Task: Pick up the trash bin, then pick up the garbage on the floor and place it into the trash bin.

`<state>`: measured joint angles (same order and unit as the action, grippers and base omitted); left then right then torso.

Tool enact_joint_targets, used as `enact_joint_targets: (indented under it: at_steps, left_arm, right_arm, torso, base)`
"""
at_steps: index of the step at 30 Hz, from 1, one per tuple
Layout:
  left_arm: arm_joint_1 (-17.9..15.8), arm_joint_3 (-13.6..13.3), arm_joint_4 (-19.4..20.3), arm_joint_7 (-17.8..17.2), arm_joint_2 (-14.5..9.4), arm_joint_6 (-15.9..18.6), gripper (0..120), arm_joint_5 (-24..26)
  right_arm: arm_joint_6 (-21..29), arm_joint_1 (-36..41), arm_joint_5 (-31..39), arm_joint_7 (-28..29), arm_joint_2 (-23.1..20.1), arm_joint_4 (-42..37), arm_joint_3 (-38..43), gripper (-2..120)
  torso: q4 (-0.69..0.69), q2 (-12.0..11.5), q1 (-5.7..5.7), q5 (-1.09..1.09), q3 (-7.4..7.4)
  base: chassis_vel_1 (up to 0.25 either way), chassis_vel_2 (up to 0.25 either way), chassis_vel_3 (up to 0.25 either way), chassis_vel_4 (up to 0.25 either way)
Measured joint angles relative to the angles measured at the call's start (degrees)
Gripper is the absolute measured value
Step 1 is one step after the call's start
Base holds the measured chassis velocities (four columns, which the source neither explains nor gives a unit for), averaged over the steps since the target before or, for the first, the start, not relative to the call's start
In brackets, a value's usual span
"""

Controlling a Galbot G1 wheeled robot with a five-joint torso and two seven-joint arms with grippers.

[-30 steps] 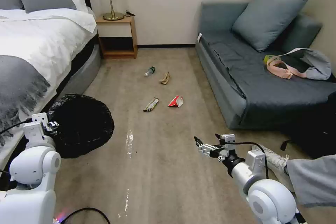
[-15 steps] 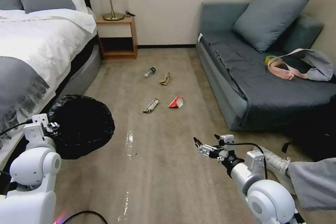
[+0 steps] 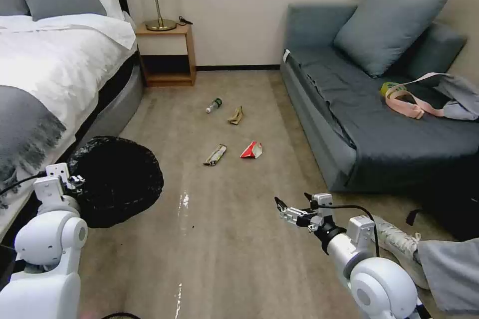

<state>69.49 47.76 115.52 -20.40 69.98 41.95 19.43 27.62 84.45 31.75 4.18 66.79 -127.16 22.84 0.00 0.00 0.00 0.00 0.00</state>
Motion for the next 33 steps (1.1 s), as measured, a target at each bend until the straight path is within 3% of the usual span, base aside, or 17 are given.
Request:
enact_joint_targets:
  at_steps: [33]
  left_arm:
    - [0.01,0.31,-0.89,0.33,0.04,-0.92,3,-0.13]
  right_arm:
    - [-0.42,0.71,-2.44,-0.5,1.4,1.33,-0.47,100]
  torso:
    - [0.0,0.0,0.0,0.0,0.0]
  base:
    - [-0.099,0.098,0.099,-0.099]
